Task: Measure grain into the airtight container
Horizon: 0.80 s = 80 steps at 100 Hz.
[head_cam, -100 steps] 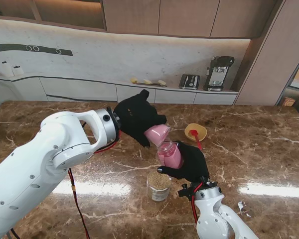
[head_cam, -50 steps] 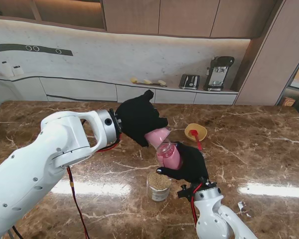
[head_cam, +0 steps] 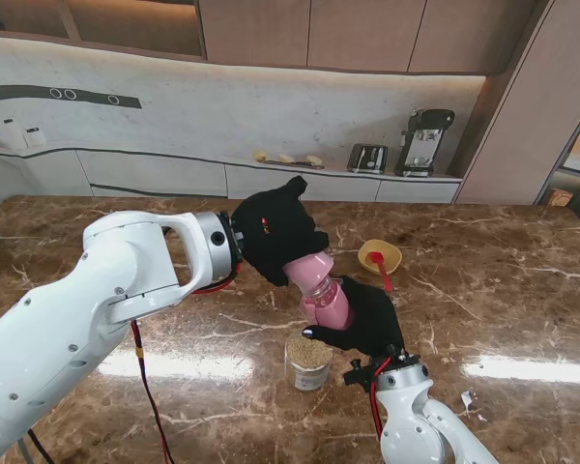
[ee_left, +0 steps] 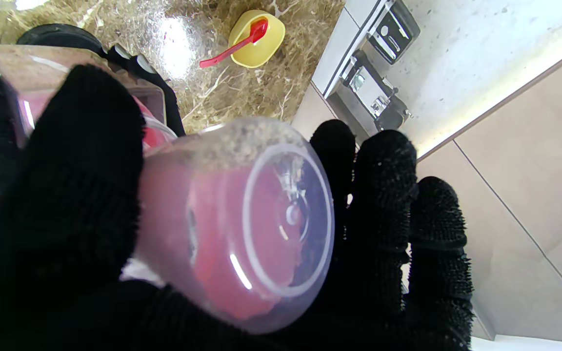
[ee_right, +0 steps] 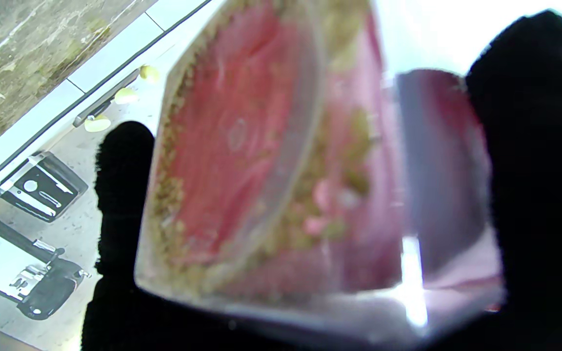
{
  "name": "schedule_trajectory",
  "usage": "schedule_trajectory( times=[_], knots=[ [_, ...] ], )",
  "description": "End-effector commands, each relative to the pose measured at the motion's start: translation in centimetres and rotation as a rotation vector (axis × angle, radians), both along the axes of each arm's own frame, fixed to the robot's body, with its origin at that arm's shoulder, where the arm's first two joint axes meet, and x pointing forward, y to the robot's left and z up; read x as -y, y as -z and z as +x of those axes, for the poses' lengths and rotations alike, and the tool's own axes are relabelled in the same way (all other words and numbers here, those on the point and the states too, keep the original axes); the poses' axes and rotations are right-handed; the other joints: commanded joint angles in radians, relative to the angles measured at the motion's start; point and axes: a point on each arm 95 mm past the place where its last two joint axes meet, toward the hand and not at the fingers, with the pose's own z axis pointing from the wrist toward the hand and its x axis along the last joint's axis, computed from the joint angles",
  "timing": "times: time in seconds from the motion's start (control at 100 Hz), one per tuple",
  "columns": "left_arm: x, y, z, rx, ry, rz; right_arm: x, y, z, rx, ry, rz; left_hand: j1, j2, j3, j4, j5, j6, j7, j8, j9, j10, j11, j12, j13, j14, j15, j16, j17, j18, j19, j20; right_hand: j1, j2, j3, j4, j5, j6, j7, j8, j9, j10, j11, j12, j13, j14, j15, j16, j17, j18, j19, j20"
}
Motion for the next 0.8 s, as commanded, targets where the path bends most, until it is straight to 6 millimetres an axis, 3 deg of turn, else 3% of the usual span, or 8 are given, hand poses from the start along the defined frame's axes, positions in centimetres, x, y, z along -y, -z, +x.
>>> schedule_trajectory(
  times=[0.0,0.79],
  knots=[
    [0.03,0.38,-0.04,-0.004,0.002,0.018,-0.38,-0.44,-0.09,0.005,-0.011,0.018,0.123,0.173,0.230,-0.028,0.168,-0.173,0.104,-0.011,0.135,-0.210,0.195,0.052,0.047,-0.036,0.052,0.010,-0.004,0.005,0.045,-0.011,0.289,0.221,0.300,0.021,0.126,-0.311,0.141,0.024,0.060,-0.120,0.048,0.017,0.034,-0.083,0.035,0.029,0.008,-0.030,0.016,0.011],
    [0.96,0.31,0.09,0.009,0.015,0.114,-0.41,-0.44,-0.19,0.014,-0.021,0.007,0.123,0.174,0.227,-0.027,0.170,-0.184,0.109,-0.020,0.137,-0.211,0.210,0.057,0.051,-0.039,0.068,0.018,-0.003,0.006,0.050,-0.012,0.285,0.222,0.300,0.020,0.126,-0.311,0.141,0.023,0.061,-0.121,0.049,0.017,0.035,-0.084,0.035,0.029,0.009,-0.029,0.018,0.010]
  ],
)
